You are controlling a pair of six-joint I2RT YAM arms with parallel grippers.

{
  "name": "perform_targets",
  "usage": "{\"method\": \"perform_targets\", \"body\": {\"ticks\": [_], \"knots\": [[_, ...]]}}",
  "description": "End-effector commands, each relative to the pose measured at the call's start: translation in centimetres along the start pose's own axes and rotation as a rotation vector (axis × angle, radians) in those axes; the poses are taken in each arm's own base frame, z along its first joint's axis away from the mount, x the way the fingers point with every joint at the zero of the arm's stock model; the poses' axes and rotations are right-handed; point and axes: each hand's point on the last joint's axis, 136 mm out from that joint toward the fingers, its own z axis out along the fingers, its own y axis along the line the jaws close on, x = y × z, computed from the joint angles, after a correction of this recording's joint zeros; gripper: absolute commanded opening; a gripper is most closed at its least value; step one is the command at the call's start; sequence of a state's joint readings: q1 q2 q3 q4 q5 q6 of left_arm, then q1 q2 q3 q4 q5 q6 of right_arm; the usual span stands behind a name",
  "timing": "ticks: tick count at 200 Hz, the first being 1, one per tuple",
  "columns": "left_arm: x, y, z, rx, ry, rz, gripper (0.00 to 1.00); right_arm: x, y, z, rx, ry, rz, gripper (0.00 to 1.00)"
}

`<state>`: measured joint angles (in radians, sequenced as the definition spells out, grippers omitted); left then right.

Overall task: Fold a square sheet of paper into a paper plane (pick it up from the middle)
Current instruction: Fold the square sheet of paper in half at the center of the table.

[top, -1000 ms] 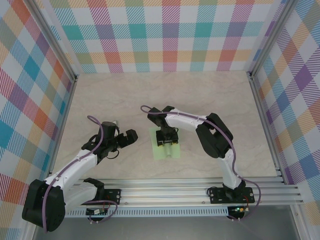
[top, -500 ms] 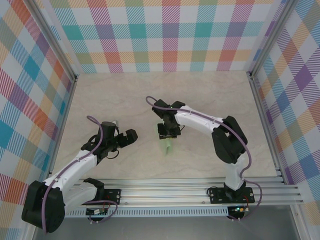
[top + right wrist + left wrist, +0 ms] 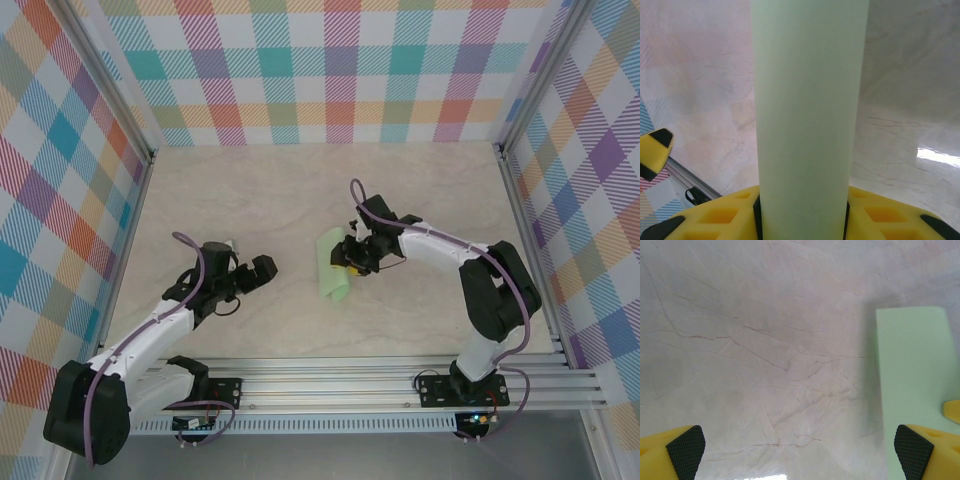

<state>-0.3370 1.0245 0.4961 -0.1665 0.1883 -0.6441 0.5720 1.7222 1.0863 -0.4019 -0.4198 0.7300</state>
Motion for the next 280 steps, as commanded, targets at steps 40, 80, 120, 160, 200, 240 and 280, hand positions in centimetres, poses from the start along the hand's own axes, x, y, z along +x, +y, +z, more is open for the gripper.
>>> {"method": "perform_targets", "body": {"ticks": [40, 80, 120, 160, 200, 240, 280], "knots": [[0.1, -4.6, 1.8, 0.081, 0.038, 0.030, 1.00, 0.4, -4.2, 0.2, 0.016, 0.005, 0.061, 0.69], [0.9, -6.4, 3.2, 0.076, 0.066, 0.073, 0.99, 0.1, -6.2, -1.3, 0.117, -0.007, 0.041, 0.80], [2.1, -8.4, 4.6, 0.075, 0.100, 0.109, 0.93, -0.1, -7.3, -2.2, 0.198, 0.012, -0.022, 0.80], [3.2, -9.4, 5.9, 0.072, 0.115, 0.110, 0.80, 0.6, -7.6, -1.7, 0.206, 0.108, -0.104, 0.79], [3.5, -9.6, 6.3, 0.060, 0.100, 0.097, 0.71, 1.0, -7.6, -1.7, 0.209, 0.154, -0.151, 0.78], [3.8, -9.9, 6.9, 0.066, 0.111, 0.097, 0.65, 1.4, -8.5, -1.3, 0.250, 0.193, -0.167, 0.78], [4.3, -10.3, 7.3, 0.074, 0.123, 0.095, 0.62, 1.3, -9.0, -0.7, 0.279, 0.207, -0.175, 0.76]]}}
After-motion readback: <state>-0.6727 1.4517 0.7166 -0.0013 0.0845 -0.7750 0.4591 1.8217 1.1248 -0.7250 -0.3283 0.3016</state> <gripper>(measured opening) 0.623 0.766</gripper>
